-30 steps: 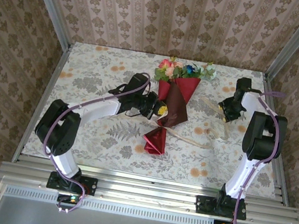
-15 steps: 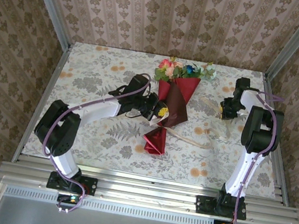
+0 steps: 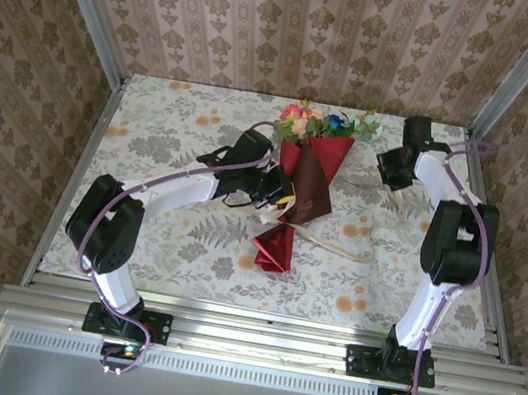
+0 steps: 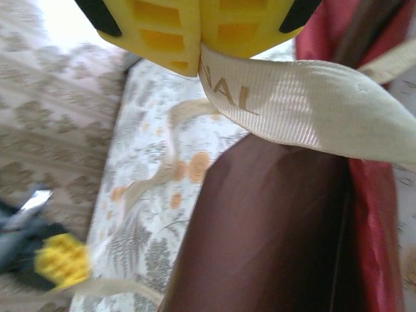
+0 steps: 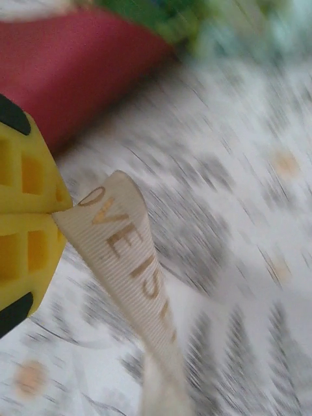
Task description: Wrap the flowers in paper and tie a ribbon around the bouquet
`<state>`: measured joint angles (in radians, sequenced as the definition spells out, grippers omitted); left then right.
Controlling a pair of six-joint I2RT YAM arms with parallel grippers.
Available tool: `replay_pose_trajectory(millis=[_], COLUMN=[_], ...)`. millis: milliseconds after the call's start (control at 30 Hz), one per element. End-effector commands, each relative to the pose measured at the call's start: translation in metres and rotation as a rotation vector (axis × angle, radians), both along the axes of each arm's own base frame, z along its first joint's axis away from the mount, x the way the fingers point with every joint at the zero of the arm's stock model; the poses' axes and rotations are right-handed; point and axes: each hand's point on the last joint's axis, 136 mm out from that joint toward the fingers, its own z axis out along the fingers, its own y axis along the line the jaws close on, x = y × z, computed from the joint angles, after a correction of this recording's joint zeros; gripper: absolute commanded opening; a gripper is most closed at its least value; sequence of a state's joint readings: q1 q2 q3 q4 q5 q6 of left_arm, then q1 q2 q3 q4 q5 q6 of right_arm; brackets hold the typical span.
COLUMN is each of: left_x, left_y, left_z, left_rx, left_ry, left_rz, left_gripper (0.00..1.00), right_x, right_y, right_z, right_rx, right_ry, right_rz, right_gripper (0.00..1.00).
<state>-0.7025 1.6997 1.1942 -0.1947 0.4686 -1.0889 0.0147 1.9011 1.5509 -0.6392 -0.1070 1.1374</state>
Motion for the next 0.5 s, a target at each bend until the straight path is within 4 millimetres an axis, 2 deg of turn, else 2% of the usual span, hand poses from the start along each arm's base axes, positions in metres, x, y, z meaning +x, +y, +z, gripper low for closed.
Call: replay_pose_trajectory(millis=[0,100,267,367,467], left_x=[-0.008,-0.015,-0.023,-0.026,-0.027], left_y=[0.014,0.017,0.018,0.020,0.020], left_z=[-0.011,-0.017,-0.030,-0.040,-0.046], left_rx=[0.136,0.192,0.339,0.435,0.524], left_ry=[-0.228,-0.355,-0.534,-0.619,-0.690], left_rz=[-0.084,-0.111,-0.165,-0.192,-0.217], left_gripper=[0.00,0.00,0.00,0.00,0.00], right_x=[-0.026,-0.037,-0.027,-0.019,-0.019], right_y=[0.030,0.066,0.136,0.181,0.223], right_z=[0.060,0.098,0.154,0.180,0.196], right_rx=[-0.072,-0.066,-0.049,-0.003,0.049], right_ry=[-0.098,-0.184,-0.334,-0.405,-0.435], right_rz=[0.119,0.193,0.370,0.471,0.556], right_gripper=[0.00,0.00,0.00,0.00,0.00])
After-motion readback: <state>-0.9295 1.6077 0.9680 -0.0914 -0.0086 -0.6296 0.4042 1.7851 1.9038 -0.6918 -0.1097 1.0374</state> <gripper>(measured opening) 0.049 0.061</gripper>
